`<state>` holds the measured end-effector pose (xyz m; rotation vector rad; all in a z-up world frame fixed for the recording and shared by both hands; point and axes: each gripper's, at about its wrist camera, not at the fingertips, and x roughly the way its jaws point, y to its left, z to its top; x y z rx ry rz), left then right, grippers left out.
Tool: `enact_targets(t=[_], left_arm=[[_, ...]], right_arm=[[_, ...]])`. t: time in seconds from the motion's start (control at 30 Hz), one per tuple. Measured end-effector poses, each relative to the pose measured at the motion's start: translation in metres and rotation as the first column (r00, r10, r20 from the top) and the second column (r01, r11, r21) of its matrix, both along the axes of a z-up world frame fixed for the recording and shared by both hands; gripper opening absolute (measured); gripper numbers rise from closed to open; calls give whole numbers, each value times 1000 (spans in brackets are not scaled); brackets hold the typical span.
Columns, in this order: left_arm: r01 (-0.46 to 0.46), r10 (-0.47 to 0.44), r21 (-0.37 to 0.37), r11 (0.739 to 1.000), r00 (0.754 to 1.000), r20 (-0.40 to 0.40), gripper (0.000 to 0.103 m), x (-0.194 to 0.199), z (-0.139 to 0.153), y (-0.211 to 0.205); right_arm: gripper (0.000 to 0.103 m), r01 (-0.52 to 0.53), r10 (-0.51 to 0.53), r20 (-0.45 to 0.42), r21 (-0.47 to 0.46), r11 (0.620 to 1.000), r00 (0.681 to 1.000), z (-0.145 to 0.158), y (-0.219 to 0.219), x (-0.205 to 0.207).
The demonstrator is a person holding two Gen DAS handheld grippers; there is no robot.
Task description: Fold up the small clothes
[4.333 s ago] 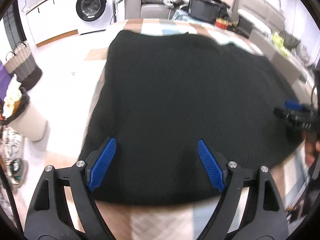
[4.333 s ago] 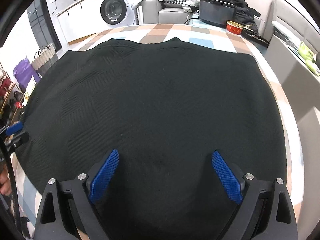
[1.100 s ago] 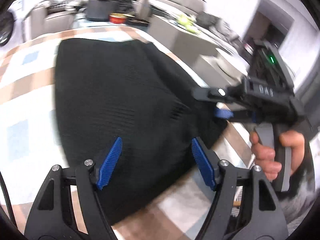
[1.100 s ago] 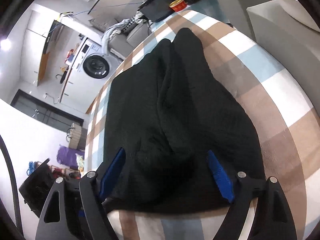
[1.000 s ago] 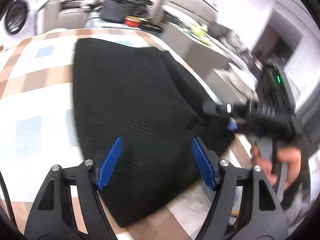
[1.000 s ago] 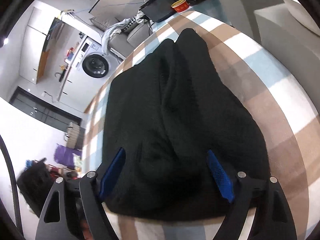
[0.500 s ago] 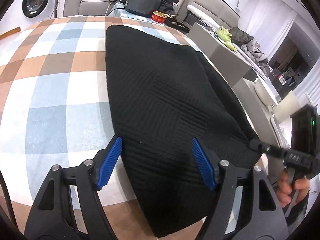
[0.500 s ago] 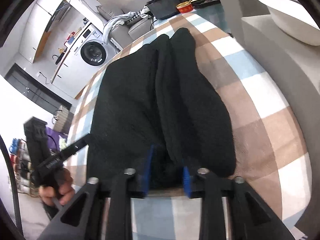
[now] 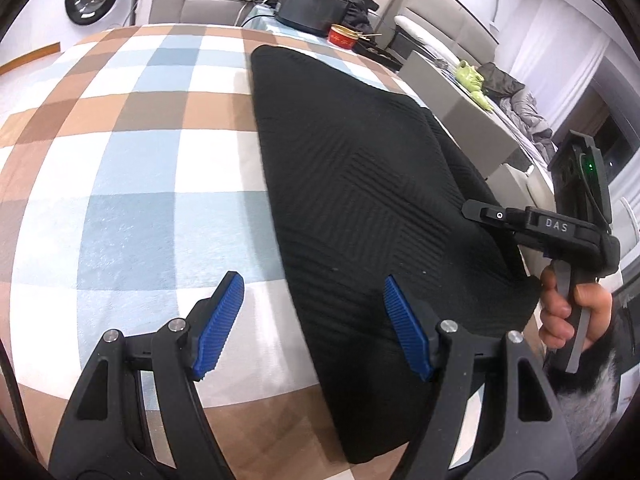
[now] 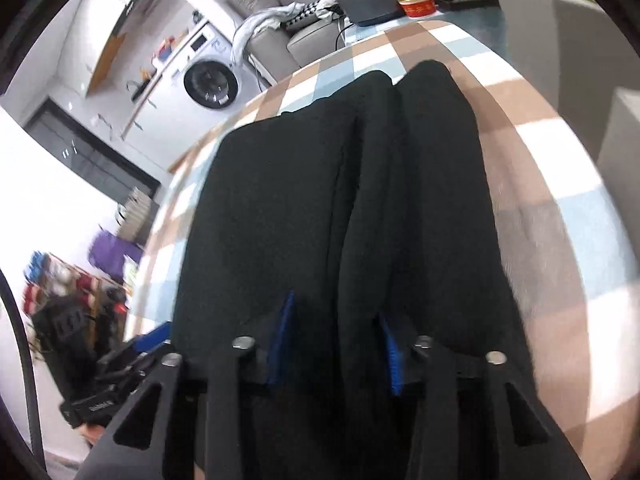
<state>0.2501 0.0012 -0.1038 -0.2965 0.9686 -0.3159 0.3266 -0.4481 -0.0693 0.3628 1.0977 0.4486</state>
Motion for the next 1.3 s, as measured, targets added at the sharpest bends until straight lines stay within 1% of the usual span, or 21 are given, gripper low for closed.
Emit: enact_targets(t=[0.03,0.07,0.1,0.13,0.2,0.3,0.37,0.43,0.5,0.6,0.67,0.7,0.77,0.93,1.03,1.07,1.13,1.17,1.2,1.23,1.3], left_arm=[[-3,3,-2,1000,1000,-2,70,1,-1,2],[-8,8,-3,1000,1000,-3,70,1,-1,3],[-11,11,-4,1000,1000,-1,70,2,-1,4],[-13,13,-7,1000,1000,1,70,3,-1,5],[-15,15,-11,1000,1000,-1,70,5,1,6],[-10,10,-15,1000,1000,12,70,6,6,6],[-7,7,-31,999,1000,16,70,7,9,7],[-10,10,-33,999,1000,18,70,8,12,7],[-14,15,-35,999,1000,26,70,10,12,7],[-17,17,-48,999,1000,-2,70,17,5,3],[-10,9,-46,999,1000,-15,70,19,1,-1],[-5,5,-43,999,1000,-13,70,20,-1,-3],[-2,2,-38,999,1000,-8,70,22,-1,-7],[-3,2,-64,998,1000,-17,70,39,-2,-16],[20,-21,-83,996,1000,-10,69,52,-4,-27],[26,-26,-89,996,1000,-6,63,55,-4,-30],[37,-39,-126,991,999,-11,56,62,-7,-37],[20,-20,-125,992,1000,-1,44,63,-7,-38],[22,-21,-119,993,1000,4,35,65,-7,-40],[21,-20,-107,994,1000,8,23,66,-7,-41],[5,-4,-117,993,1000,9,17,68,-7,-37]], right_arm=[[24,-9,9,4,-19,1000,1000,0,2,2],[15,-27,28,9,-41,999,1000,-1,6,2],[13,-48,49,18,-57,997,999,0,11,1],[13,-57,59,31,-80,995,998,1,14,0],[11,-52,56,53,-76,996,997,8,15,-1],[10,-37,44,128,-61,997,991,34,8,-8],[10,-29,49,184,-109,994,982,54,4,-15],[10,13,26,217,-179,984,976,65,-2,-23],[12,40,7,189,-246,968,982,57,-13,-27],[14,48,-29,85,-235,971,996,25,-25,-19],[19,56,-45,57,-225,973,997,14,-29,-18],[25,65,-54,61,-211,975,997,15,-33,-21],[28,86,-68,88,-218,972,994,21,-39,-27],[29,140,-117,93,-300,944,989,18,-50,-40],[29,143,-124,87,-259,955,988,18,-59,-44],[29,145,-126,88,-245,959,988,18,-63,-46],[28,122,-110,75,-165,979,991,13,-65,-41],[25,116,-108,61,-131,985,992,10,-65,-39],[21,111,-106,49,-112,987,993,5,-64,-36],[19,107,-104,38,-96,990,994,0,-64,-34],[18,108,-105,39,-68,992,994,-2,-62,-33]])
